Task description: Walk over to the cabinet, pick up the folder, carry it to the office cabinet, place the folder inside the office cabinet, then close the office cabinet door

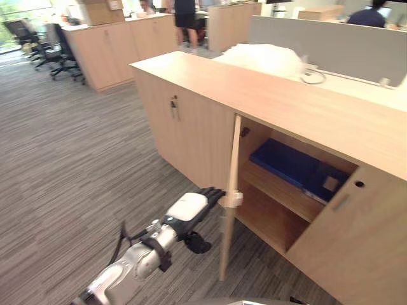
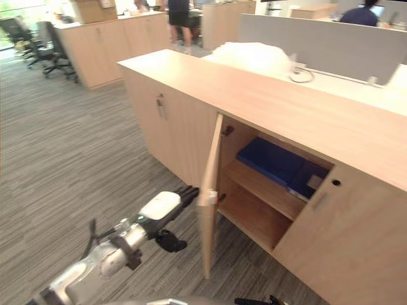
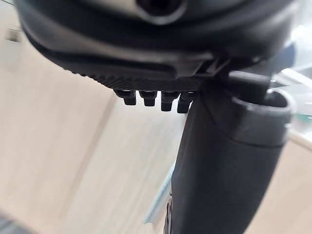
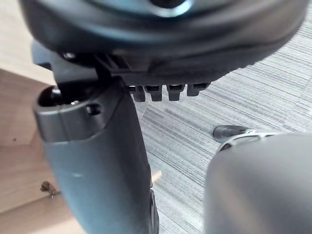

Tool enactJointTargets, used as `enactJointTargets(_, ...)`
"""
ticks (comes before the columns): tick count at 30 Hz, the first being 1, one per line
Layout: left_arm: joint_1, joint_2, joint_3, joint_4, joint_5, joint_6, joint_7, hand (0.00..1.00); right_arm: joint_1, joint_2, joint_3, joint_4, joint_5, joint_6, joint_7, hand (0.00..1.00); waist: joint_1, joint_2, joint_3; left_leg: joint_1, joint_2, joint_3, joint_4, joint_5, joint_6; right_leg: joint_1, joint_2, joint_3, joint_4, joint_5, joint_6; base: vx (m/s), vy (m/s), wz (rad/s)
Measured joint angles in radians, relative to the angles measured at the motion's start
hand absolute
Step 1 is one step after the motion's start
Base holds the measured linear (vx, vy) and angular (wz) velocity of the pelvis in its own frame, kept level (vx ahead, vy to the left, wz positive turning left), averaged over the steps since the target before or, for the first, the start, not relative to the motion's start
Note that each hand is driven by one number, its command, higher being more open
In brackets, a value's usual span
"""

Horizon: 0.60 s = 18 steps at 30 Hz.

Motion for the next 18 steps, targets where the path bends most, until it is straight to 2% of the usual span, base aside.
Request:
enactJointTargets(1, -0.018, -0.024, -0.033, -0.061, 0.000, -0.053, -0.003, 1.00, 0.021, 0.002, 0.001, 0.002, 0.000, 0.002, -0.006, 1.00, -0.014, -0.003, -0.011, 0.004, 0.001, 0.007, -0.003, 0.000, 0.000, 0.000, 0.001, 0.007, -0.001, 0.000, 0.000, -0.01, 0.008, -0.15)
enactJointTargets(3, -0.031, -0.093, -0.069, -0.133, -0.002, -0.118, -0.002, 1.00, 0.037, 0.003, -0.001, 0.021, 0.003, 0.003, -0.012, 1.00, -0.029, -0.003, -0.022, 0.019, 0.002, 0.016, -0.021, 0.009, 0.005, 0.002, 0.004, 0.016, -0.006, 0.006, 0.004, 0.04, 0.003, -0.22)
enactJointTargets(4, -0.046, -0.130, -0.097, -0.163, -0.002, -0.154, -0.001, 1.00, 0.036, 0.004, -0.002, 0.022, 0.005, 0.002, -0.013, 1.00, -0.030, -0.004, -0.024, 0.042, 0.001, 0.020, -0.065, 0.038, 0.012, 0.004, 0.011, 0.023, -0.014, 0.010, 0.003, 0.05, -0.005, -0.17)
enactJointTargets(5, -0.051, -0.140, -0.107, -0.166, -0.002, -0.162, -0.001, 1.00, 0.034, 0.004, 0.000, 0.022, 0.001, 0.002, -0.013, 1.00, -0.030, -0.005, -0.025, 0.049, 0.001, 0.019, -0.080, 0.046, 0.011, 0.007, 0.014, 0.021, -0.019, 0.013, 0.002, 0.05, -0.016, -0.03)
enactJointTargets(7, -0.050, -0.158, -0.117, -0.154, -0.002, -0.164, -0.001, 1.00, 0.033, 0.006, 0.008, 0.023, 0.000, 0.003, -0.017, 1.00, -0.030, -0.011, -0.027, 0.056, 0.003, 0.012, -0.091, 0.053, 0.008, 0.017, 0.019, 0.012, -0.033, 0.015, 0.000, 0.02, -0.033, 0.08)
enactJointTargets(13, -0.038, -0.177, -0.126, -0.005, -0.004, -0.096, -0.002, 1.00, 0.032, 0.005, 0.020, 0.027, 0.001, 0.004, -0.022, 1.00, -0.035, -0.013, -0.026, 0.061, 0.007, 0.001, -0.092, 0.056, 0.004, 0.040, 0.028, 0.000, -0.061, 0.018, -0.004, 0.01, -0.049, 0.05)
enactJointTargets(18, 0.042, -0.243, -0.115, 0.103, -0.053, -0.076, -0.007, 1.00, 0.016, 0.004, 0.048, 0.026, 0.001, 0.004, -0.033, 1.00, -0.049, -0.017, -0.005, 0.068, 0.007, 0.000, -0.096, 0.054, 0.001, 0.053, 0.029, -0.001, -0.072, 0.019, -0.004, 0.00, -0.014, 0.01)
